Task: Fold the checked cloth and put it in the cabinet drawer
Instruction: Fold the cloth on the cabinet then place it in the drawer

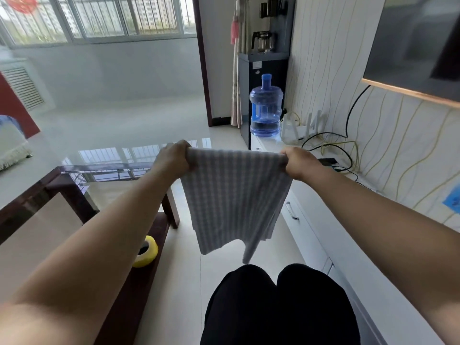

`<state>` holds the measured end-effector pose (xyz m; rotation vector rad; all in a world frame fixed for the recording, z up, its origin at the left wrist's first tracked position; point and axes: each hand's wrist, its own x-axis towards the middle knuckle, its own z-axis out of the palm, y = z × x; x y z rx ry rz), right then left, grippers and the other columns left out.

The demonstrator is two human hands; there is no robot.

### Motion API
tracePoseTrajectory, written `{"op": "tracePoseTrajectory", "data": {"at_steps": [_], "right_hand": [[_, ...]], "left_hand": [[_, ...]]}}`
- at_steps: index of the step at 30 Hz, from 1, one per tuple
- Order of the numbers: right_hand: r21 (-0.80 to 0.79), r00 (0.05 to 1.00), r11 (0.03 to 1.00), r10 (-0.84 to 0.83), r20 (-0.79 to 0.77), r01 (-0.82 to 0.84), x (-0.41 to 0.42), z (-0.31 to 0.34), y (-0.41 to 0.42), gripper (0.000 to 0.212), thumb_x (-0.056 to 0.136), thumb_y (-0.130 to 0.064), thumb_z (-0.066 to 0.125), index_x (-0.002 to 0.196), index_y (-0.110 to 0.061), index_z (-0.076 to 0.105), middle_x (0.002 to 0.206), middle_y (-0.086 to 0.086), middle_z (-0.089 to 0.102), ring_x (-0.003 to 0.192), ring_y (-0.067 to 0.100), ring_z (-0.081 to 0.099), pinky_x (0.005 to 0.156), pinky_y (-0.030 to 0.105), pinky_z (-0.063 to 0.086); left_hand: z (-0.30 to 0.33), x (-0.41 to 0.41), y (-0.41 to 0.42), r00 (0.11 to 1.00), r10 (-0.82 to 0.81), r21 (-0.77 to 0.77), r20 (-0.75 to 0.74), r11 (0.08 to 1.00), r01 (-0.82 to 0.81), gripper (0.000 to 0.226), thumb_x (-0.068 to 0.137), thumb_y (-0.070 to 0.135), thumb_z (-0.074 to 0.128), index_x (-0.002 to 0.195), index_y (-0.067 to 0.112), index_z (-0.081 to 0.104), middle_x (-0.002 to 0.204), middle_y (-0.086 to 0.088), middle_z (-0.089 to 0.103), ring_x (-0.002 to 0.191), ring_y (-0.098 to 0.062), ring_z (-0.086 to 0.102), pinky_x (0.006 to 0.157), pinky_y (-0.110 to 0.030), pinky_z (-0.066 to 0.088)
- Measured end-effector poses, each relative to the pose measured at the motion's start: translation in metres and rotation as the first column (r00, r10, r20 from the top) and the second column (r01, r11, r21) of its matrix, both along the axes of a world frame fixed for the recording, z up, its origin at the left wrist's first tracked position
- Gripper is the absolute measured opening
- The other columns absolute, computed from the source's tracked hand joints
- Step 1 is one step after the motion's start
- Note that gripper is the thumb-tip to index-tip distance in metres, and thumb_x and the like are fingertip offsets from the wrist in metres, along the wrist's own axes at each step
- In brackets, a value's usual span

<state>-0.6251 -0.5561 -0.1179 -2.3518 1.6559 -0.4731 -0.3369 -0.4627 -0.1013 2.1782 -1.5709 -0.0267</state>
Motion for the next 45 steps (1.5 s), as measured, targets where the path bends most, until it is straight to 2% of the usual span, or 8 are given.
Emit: {"op": "tracePoseTrajectory", "data": {"at_steps": [4,7,13,17,29,34,40,45], "right_hand": [[-0.089,0.995,0.991,-0.101,-0.003,0.100,-0.023,0.010,0.001,0.017,0.085,-0.011,0.052,0.094,-0.017,0.065,0.122,0.015,0.048,0.105,0.035,0.054,0.087,0.036,0.047],[-0.099,0.953,0.991,-0.052,0.297,0.085,-0.050,0.017,0.003,0.013,0.085,-0.015,0.060,0.073,-0.021,0.058,0.099,0.011,0.060,0.090,0.031,0.059,0.074,0.033,0.045],[0.136,0.278,0.991,-0.125,0.952,-0.021,-0.097,0.040,0.017,0.043,0.080,-0.042,0.070,0.111,-0.015,0.058,0.100,-0.001,0.067,0.091,0.016,0.064,0.073,0.030,0.053],[0.308,0.365,0.905,-0.191,0.911,-0.293,-0.139,0.010,0.013,0.077,0.048,-0.047,0.088,0.114,-0.015,0.063,0.115,0.006,0.069,0.103,0.022,0.068,0.084,0.036,0.056],[0.136,0.456,0.981,-0.185,0.870,0.138,-0.206,0.075,-0.051,0.009,0.080,-0.014,0.072,0.089,-0.012,0.070,0.075,-0.004,0.071,0.060,0.009,0.067,0.061,0.024,0.053],[0.146,0.680,0.910,-0.390,0.621,0.389,-0.233,0.024,-0.128,0.036,0.082,-0.027,0.071,0.107,-0.001,0.065,0.102,0.016,0.067,0.093,0.029,0.065,0.071,0.029,0.043],[0.286,0.689,0.831,-0.556,0.466,0.477,-0.266,-0.107,-0.184,0.031,0.093,-0.023,0.058,0.117,-0.004,0.059,0.115,0.018,0.063,0.101,0.032,0.061,0.074,0.029,0.040],[0.456,0.638,0.749,-0.655,0.405,0.480,-0.293,-0.153,-0.211,0.076,0.084,-0.026,0.071,0.144,-0.005,0.030,0.147,0.015,0.039,0.131,0.031,0.042,0.097,0.038,0.042]], "left_hand": [[0.011,-0.022,-0.002,0.994,0.097,-0.129,0.048,0.988,-0.090,0.021,0.085,0.014,0.051,0.103,0.018,0.060,0.111,-0.011,0.046,0.111,-0.034,0.046,0.073,-0.032,0.039],[0.023,-0.033,-0.009,0.992,-0.046,-0.312,-0.114,0.950,0.008,0.018,0.083,0.007,0.053,0.093,0.016,0.065,0.114,-0.007,0.049,0.107,-0.029,0.050,0.074,-0.026,0.038],[0.053,-0.092,-0.014,0.639,-0.467,-0.651,-0.612,0.756,-0.071,0.030,0.082,-0.007,0.054,0.088,0.023,0.053,0.081,0.002,0.057,0.069,-0.012,0.054,0.054,-0.022,0.047],[0.065,-0.132,-0.032,0.572,-0.519,-0.645,-0.635,0.764,-0.023,0.022,0.084,0.005,0.065,0.088,0.025,0.056,0.084,0.002,0.061,0.073,-0.011,0.060,0.057,-0.019,0.051],[0.086,-0.179,-0.128,0.293,-0.501,-0.539,-0.814,0.840,-0.061,0.053,0.075,0.015,0.078,0.123,0.014,0.054,0.119,-0.012,0.058,0.101,-0.026,0.064,0.081,-0.037,0.058],[-0.027,-0.213,-0.183,0.260,-0.086,-0.001,-0.962,0.951,0.309,0.084,0.074,0.077,0.051,0.138,0.023,0.044,0.132,-0.012,0.055,0.116,-0.026,0.056,0.092,-0.040,0.049],[-0.219,-0.287,-0.181,0.414,0.181,0.375,-0.892,0.808,0.455,0.108,0.076,0.049,0.074,0.153,0.020,0.004,0.150,-0.006,0.036,0.126,-0.024,0.045,0.094,-0.039,0.038],[-0.262,-0.306,-0.206,0.652,0.182,0.407,-0.736,0.889,0.211,0.089,0.071,0.058,0.071,0.136,0.006,0.039,0.138,-0.020,0.042,0.119,-0.036,0.052,0.100,-0.047,0.046]]}}
